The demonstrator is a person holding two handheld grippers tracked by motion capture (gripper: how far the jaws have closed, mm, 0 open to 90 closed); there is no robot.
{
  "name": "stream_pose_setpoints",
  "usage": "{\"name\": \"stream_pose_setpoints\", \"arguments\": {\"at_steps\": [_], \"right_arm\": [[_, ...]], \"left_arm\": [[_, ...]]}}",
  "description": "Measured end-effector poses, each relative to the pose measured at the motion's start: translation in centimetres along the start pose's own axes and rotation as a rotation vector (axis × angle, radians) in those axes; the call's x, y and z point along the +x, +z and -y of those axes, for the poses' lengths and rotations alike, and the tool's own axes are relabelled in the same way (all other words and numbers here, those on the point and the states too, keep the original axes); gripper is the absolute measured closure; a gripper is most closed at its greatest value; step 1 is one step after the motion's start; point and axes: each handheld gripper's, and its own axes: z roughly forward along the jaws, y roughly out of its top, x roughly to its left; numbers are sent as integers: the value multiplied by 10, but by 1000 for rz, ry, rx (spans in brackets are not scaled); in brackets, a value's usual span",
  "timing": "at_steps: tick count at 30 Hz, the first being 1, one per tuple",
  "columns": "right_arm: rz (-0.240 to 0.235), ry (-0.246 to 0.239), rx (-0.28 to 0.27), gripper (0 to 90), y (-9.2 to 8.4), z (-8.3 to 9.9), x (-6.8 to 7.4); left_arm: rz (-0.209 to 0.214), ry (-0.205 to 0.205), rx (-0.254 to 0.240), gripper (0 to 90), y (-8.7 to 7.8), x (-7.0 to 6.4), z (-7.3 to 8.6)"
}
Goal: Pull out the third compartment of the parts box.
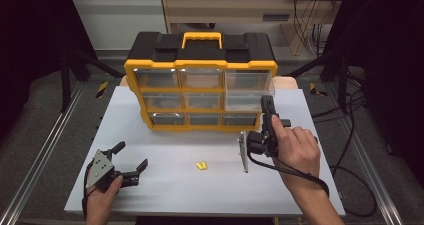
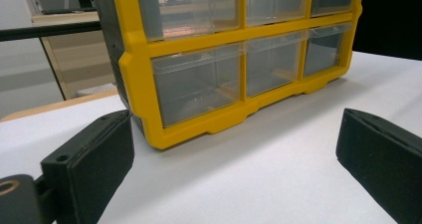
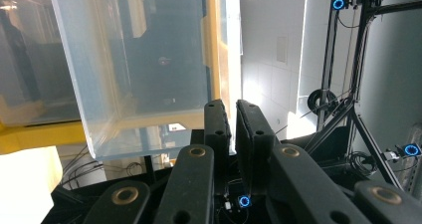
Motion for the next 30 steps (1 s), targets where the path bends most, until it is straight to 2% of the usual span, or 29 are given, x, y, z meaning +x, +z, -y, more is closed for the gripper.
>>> {"name": "stream_pose_setpoints", "arguments": {"at_steps": [5,11,30], "right_arm": [[-2,5,1,840,-6,0,0],[-2,17,4,839,-9,0,-2],[-4,16,0,829,-13,-1,-1]], "left_arm": [[5,7,7,15,1,-2,1],[-7,-5,2,12,-1,1,1],[-5,1,6,10,0,0,1]]}}
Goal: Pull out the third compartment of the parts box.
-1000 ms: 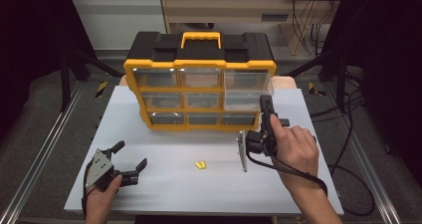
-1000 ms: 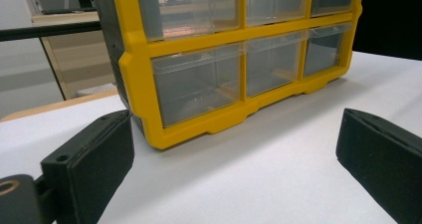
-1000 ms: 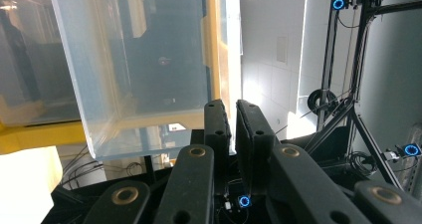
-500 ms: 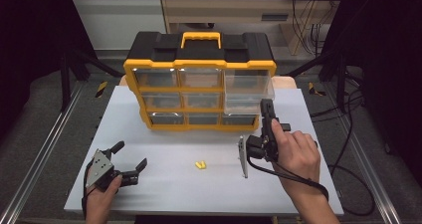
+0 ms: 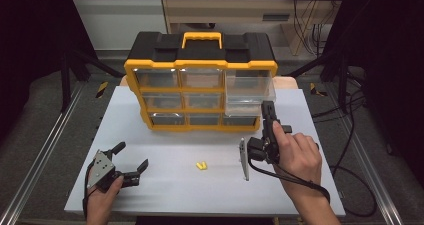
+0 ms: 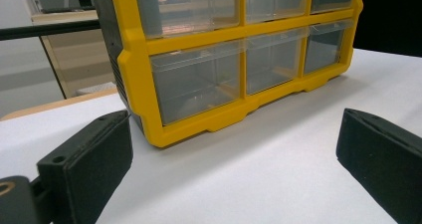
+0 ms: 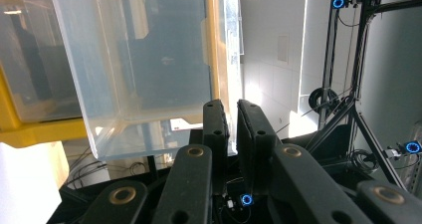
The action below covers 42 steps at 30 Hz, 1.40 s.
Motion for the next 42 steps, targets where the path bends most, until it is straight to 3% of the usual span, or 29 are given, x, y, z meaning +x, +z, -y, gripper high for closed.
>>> {"name": "stream_pose_setpoints", "arguments": {"at_steps": [6,8,10,11,14,16,22,24,25,28,30,35,39,42], "right_arm": [[1,7,-4,814,-1,0,1],[-2,48,-5,740,-1,0,0],[-15,141,-9,641,-3,1,-2],[-31,227,-1,593,-3,4,-3],[-63,379,23,505,-3,13,-2],[-94,522,45,437,-1,22,1],[-125,795,65,277,0,42,17],[-171,904,59,212,1,46,26],[-188,936,70,201,2,47,31],[-273,995,101,178,5,50,43],[-338,1025,93,168,6,53,54],[-430,1058,137,129,6,57,78],[-485,1101,169,104,9,58,86],[-540,1136,201,89,12,60,91]], "left_arm": [[-1,0,3,10,0,0,0],[-1,1,3,9,-1,0,0],[-3,3,5,10,-1,1,0],[-3,4,5,9,-1,1,0],[-10,1,7,10,-2,4,1],[-16,1,2,9,-3,5,1],[-31,6,-2,8,-6,7,1],[-32,7,1,8,-5,6,1],[-31,6,4,8,-5,6,1],[-22,-28,4,9,-5,5,2],[-25,-18,8,10,-5,5,2],[-27,-12,9,9,-4,5,2],[-31,11,11,9,-6,5,2],[-36,-4,4,8,-7,7,3]]}}
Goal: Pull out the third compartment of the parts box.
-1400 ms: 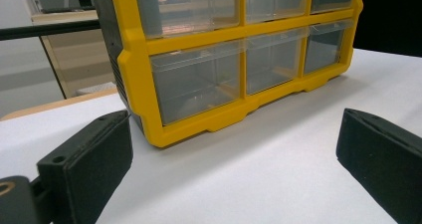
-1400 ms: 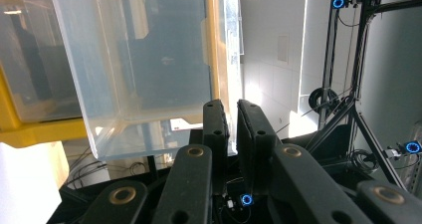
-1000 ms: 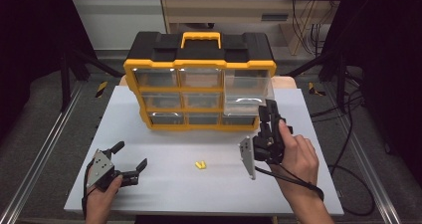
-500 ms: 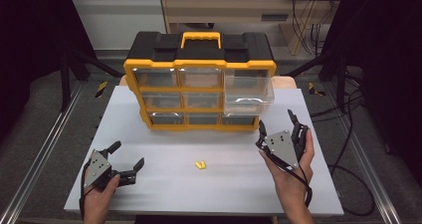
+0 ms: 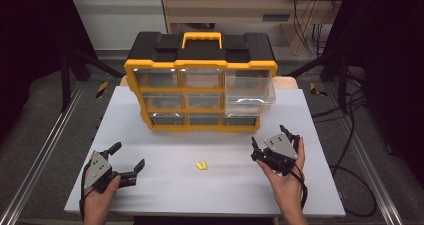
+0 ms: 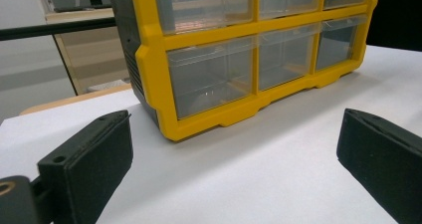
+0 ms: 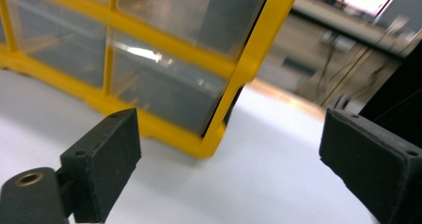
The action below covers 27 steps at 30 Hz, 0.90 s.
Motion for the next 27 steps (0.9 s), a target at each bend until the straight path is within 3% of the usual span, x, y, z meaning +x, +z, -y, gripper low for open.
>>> {"name": "stream_pose_setpoints", "arguments": {"at_steps": [4,8,12,16,27], "right_arm": [[-50,46,65,89,6,5,0],[-96,70,89,88,10,4,6],[-163,72,110,91,14,4,17],[-194,47,127,96,15,3,27],[-280,36,164,96,19,2,49]], "left_arm": [[-8,-9,-3,8,-1,2,1],[-9,-7,-3,8,0,2,1],[-11,-6,9,9,1,2,2],[-9,-7,10,10,1,2,1],[-9,2,6,10,0,1,0]]}}
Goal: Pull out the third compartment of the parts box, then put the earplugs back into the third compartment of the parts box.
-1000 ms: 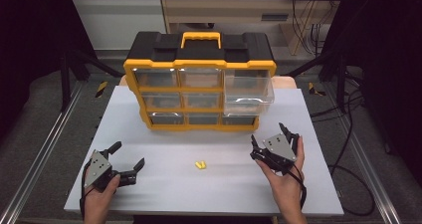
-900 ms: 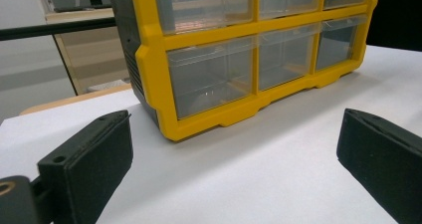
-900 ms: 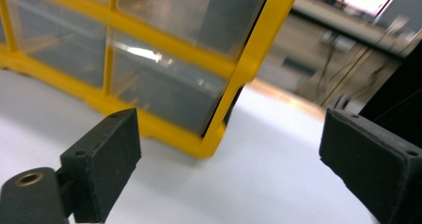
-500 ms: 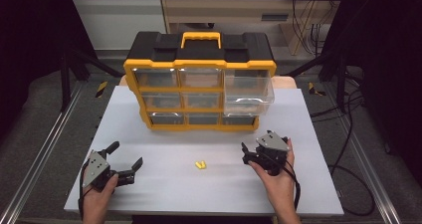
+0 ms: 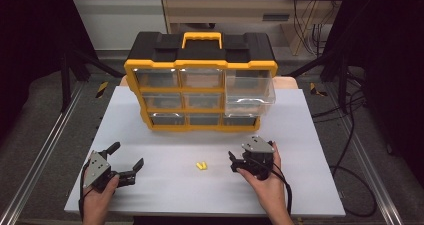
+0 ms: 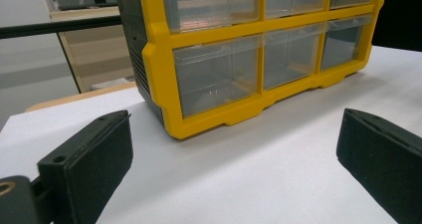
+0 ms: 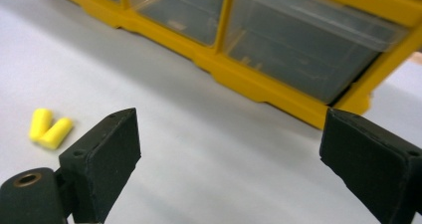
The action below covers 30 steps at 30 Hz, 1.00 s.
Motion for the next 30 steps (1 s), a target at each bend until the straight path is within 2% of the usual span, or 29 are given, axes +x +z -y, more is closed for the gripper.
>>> {"name": "stream_pose_setpoints", "arguments": {"at_steps": [2,9,15,18,22,30], "right_arm": [[-14,-9,14,96,2,1,2],[-87,9,56,90,5,3,8],[-172,25,78,85,8,0,19],[-216,1,106,131,12,1,27],[-280,-4,152,116,20,0,35],[-346,-46,213,119,39,-4,57]], "left_arm": [[-1,3,-1,10,-1,0,-1],[6,6,2,10,1,-1,0],[13,3,6,9,2,-2,0],[25,1,4,8,5,-3,0],[37,6,1,8,6,-4,0],[31,3,5,8,5,-2,0]]}}
